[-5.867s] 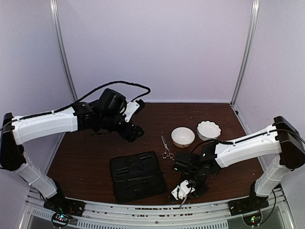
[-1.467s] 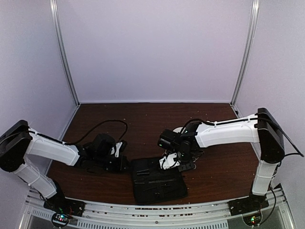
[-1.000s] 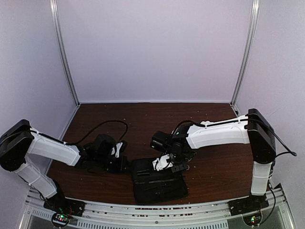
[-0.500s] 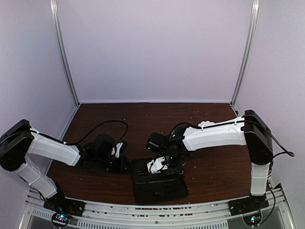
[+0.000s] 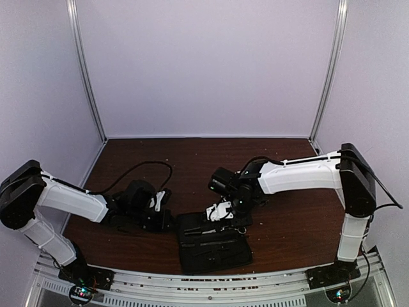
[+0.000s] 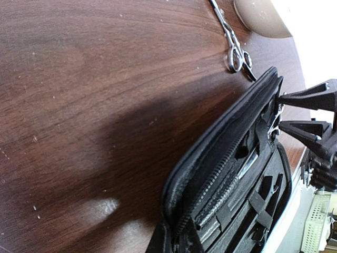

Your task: Sort the hair-cutting tools

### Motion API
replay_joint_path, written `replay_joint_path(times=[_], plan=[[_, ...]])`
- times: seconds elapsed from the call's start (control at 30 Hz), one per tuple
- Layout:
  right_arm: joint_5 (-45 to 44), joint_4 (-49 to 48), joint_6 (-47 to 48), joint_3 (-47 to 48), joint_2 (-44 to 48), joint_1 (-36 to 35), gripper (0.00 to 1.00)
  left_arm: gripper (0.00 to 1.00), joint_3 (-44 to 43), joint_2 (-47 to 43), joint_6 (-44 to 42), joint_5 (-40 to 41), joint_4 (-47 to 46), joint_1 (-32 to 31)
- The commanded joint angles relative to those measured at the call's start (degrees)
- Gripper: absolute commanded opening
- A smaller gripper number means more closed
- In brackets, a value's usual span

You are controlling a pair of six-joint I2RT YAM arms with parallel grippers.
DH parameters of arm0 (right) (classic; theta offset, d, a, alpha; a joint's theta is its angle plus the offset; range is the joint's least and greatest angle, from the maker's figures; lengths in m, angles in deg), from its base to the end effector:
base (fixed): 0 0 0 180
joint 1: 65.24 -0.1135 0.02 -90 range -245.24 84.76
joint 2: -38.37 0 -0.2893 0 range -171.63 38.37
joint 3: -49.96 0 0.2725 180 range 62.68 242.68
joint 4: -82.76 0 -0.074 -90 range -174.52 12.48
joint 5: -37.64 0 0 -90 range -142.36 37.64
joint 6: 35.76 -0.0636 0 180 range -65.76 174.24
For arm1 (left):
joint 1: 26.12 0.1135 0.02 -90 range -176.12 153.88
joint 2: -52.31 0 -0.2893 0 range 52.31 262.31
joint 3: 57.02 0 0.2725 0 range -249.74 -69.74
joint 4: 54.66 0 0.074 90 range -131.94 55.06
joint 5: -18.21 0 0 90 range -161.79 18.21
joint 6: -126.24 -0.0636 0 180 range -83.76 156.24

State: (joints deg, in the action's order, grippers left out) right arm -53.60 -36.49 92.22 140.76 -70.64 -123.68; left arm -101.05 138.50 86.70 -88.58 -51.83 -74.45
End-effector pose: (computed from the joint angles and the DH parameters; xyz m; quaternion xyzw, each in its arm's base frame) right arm 0.2102 0.3396 0.1668 -0.7414 0.6640 0.0065 0.0966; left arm 0.1845 -0.2349 0.1239 0.0389 0.9148 -0.3753 0.1440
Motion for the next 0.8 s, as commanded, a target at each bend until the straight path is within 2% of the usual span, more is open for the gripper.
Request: replay_joint_path(times=[0.0, 0.4, 0.77], plan=[[1.3, -0.8, -0.9, -1.3, 1.0, 0.0, 0.36, 0.00, -1.3, 1.0, -1.7, -1.8, -1.2, -0.3], [4.4, -1.4, -0.9, -2.1, 2.8, -0.1, 0.37, 0.00, -0.9, 0.8, -1.6, -1.6, -0.9, -0.3], [0.4, -3.3, -1.5, -3.5, 0.2, -0.1, 0.37, 0.00, -1.3, 1.2, -1.9, -1.9, -0.6, -0.3]])
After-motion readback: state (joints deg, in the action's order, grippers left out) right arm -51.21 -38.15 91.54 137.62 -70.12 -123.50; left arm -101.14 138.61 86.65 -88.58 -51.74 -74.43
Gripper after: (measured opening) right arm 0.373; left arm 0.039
